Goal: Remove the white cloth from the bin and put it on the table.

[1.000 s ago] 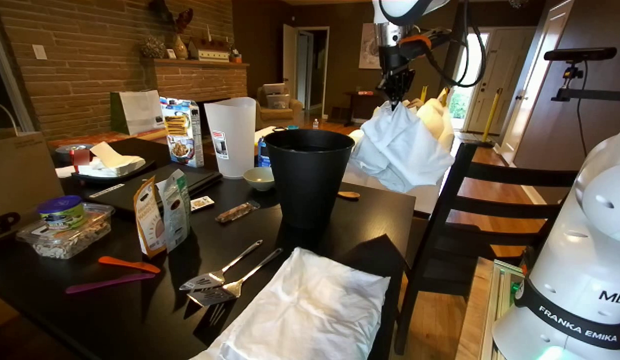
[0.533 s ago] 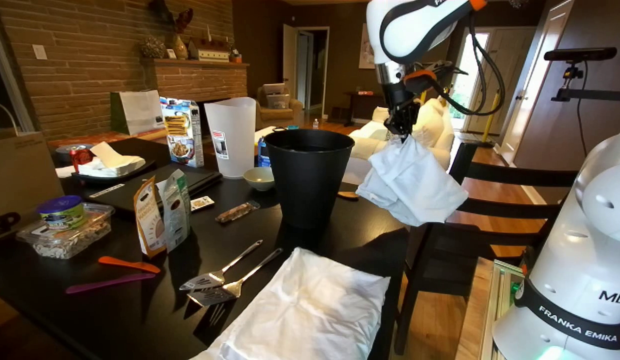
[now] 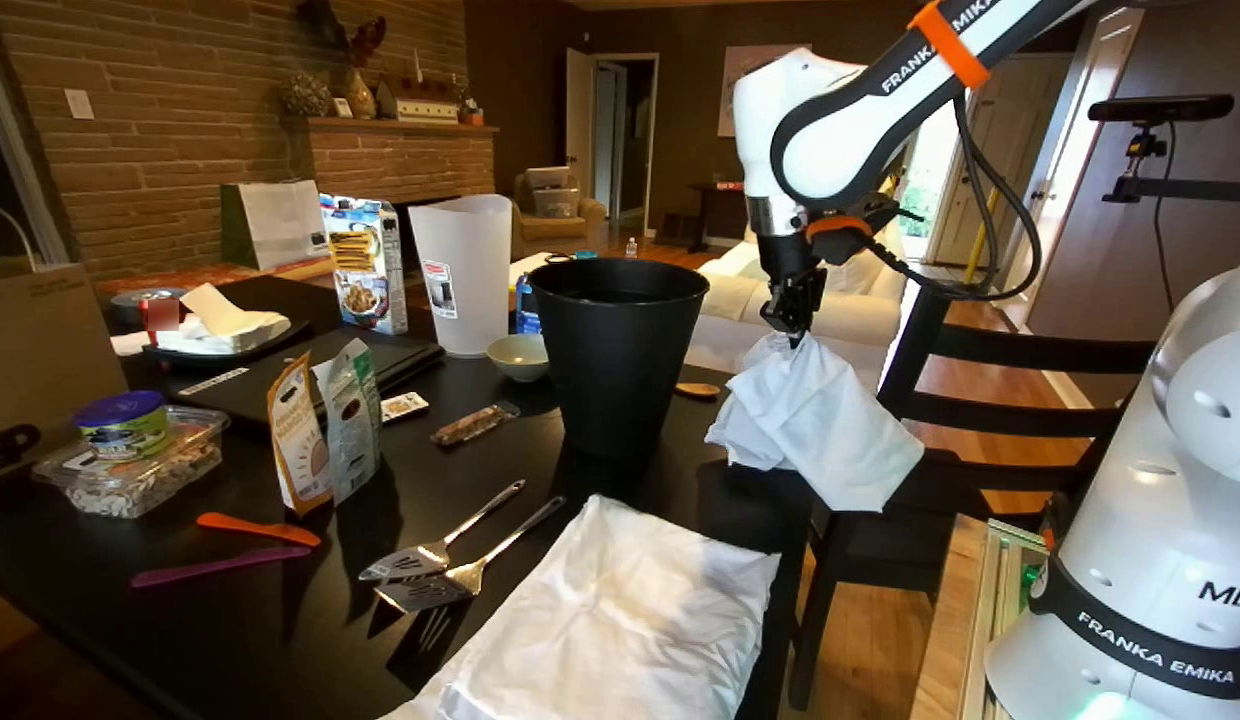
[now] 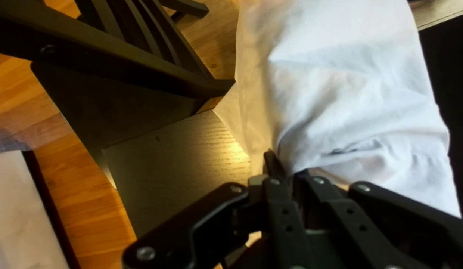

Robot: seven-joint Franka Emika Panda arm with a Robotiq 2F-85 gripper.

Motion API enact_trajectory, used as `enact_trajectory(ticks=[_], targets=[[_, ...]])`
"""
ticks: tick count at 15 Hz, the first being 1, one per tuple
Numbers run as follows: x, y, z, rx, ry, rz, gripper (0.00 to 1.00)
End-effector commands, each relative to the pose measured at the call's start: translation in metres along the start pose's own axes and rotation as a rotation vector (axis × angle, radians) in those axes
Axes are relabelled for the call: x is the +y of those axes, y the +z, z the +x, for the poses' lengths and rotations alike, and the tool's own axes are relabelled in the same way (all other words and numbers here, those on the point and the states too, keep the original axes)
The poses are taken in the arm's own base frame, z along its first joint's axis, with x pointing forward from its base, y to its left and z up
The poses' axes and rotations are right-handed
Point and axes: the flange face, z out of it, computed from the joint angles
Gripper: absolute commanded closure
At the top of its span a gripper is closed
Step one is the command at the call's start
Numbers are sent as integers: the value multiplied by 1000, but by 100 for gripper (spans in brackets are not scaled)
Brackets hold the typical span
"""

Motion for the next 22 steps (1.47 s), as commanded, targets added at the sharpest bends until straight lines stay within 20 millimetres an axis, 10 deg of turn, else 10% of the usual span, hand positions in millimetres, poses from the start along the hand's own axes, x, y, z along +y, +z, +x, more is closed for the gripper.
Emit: enact_trajectory(ticks=[1, 15, 16, 22], targets=[[-18, 12, -3, 68, -17, 37, 98], [-89, 33, 19, 214, 47, 278, 98], [-93, 34, 21, 228, 49, 289, 67], [-84, 22, 30, 291, 77, 315, 33]])
